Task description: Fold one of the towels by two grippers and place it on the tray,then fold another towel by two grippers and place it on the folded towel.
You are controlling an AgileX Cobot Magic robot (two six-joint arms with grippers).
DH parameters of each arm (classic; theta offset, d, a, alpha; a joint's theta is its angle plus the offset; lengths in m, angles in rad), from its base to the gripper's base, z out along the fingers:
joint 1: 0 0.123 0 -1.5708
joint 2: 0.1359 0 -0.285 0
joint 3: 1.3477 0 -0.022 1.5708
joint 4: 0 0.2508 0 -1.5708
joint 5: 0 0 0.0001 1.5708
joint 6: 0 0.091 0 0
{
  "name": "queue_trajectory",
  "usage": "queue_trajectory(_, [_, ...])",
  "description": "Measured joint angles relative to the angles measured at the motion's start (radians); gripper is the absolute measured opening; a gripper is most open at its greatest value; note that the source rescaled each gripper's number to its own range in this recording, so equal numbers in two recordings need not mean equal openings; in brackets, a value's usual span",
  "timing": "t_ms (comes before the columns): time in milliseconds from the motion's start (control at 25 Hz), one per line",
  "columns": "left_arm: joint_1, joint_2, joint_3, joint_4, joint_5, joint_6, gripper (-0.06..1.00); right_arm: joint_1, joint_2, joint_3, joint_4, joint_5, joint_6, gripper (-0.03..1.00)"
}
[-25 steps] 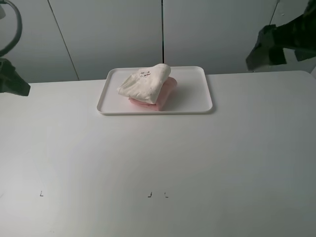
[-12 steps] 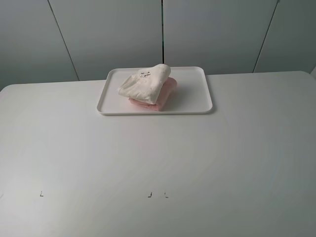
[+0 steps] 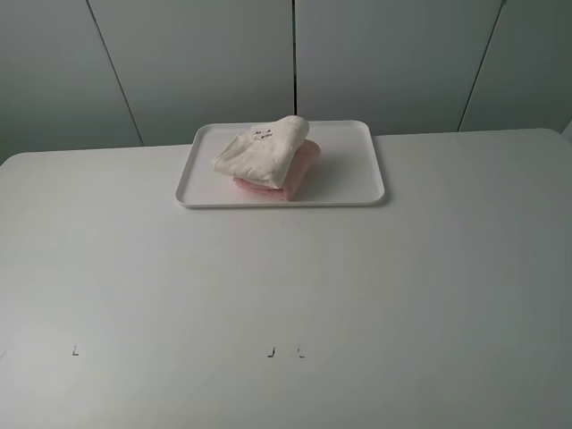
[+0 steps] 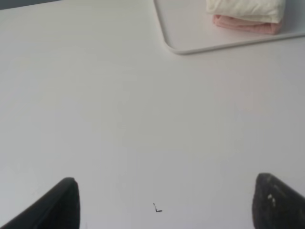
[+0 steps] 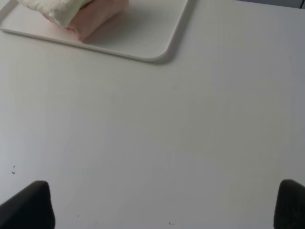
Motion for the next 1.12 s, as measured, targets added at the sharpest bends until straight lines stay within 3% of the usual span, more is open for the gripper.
queue_trajectory(400, [0.0,-0.206,0.109,-0.01,0.01,-0.012,0.94,0.0,-0.16,0.074,0.0,-0.006,0.0,1.0])
queue_trajectory(720, [0.0,-0.222,0.122,-0.012,-0.016,-0.027,0.94,0.0,-0.161,0.136,0.016,-0.099,-0.035,1.0])
queue_trajectory(1120, [0.0,-0.222,0.122,-0.01,-0.016,-0.056,0.94,0.0,-0.163,0.136,0.018,-0.11,-0.046,1.0])
